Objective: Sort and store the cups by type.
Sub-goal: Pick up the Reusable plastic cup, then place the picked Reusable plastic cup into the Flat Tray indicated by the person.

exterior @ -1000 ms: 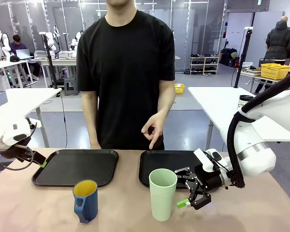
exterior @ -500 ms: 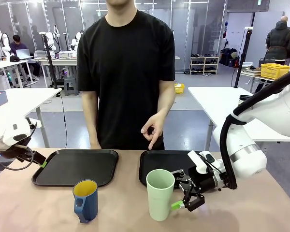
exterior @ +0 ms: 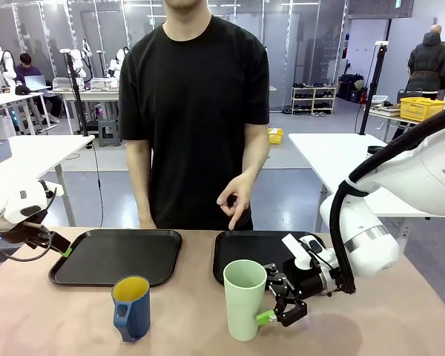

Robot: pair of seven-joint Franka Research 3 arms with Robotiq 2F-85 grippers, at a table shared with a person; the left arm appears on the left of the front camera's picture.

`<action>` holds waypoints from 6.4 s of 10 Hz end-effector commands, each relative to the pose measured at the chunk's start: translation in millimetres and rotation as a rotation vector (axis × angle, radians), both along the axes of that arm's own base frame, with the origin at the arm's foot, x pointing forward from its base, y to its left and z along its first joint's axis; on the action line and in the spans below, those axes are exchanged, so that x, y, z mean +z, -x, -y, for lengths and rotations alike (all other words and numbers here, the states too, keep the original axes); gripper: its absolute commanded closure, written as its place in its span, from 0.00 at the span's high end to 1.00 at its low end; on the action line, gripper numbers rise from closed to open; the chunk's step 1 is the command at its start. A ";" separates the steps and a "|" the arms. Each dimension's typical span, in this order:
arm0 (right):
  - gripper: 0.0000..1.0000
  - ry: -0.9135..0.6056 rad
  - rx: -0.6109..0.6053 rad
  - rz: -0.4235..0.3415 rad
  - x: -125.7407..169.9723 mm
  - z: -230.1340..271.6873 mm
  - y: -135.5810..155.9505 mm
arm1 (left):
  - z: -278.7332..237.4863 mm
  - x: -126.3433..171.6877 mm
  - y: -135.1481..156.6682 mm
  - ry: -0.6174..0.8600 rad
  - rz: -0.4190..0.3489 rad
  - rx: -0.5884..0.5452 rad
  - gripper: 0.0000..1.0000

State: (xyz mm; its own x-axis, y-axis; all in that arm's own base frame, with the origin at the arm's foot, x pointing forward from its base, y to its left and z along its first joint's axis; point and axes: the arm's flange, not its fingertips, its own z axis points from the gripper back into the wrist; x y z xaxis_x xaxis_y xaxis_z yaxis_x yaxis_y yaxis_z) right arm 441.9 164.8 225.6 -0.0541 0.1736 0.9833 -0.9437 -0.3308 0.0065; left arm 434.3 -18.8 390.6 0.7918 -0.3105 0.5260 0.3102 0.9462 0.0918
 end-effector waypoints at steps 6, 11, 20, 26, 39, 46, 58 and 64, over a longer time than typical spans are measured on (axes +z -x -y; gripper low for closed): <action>1.00 -0.063 0.036 -0.050 -10.6 -34.1 -3.7 | -1.6 0.2 -0.2 -0.002 0.005 -0.002 1.00; 1.00 -0.081 0.053 -0.053 -12.4 -37.8 -0.9 | -1.6 0.2 -0.2 -0.002 0.005 -0.002 1.00; 0.69 -0.149 -0.088 -0.074 58.6 -11.8 12.6 | -1.6 0.2 -0.2 -0.002 0.005 -0.002 1.00; 0.69 -0.138 -0.096 -0.007 93.7 -1.0 21.6 | -1.6 0.2 -0.2 -0.002 0.005 -0.002 1.00; 0.69 -0.138 -0.096 -0.007 93.7 -1.0 21.6 | -1.6 0.2 -0.2 -0.002 0.005 -0.002 1.00; 0.85 -0.133 -0.110 -0.009 92.0 -0.3 23.9 | -1.6 0.2 -0.2 -0.002 0.005 -0.002 1.00; 0.85 -0.094 -0.437 -0.024 107.8 81.7 -148.4 | -1.6 0.2 -0.2 -0.002 0.005 -0.002 1.00; 0.85 -0.201 -0.427 -0.027 65.4 82.2 -156.1 | -1.6 0.2 -0.2 -0.002 0.005 -0.002 1.00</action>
State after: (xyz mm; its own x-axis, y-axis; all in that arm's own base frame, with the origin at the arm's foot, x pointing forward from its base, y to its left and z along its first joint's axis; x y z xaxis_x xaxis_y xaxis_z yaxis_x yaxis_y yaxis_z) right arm 589.4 82.5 297.2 0.0340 0.0273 0.9990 -0.9957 0.0871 0.0315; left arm 434.2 -18.8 390.5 0.7920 -0.3107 0.5256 0.3100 0.9463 0.0924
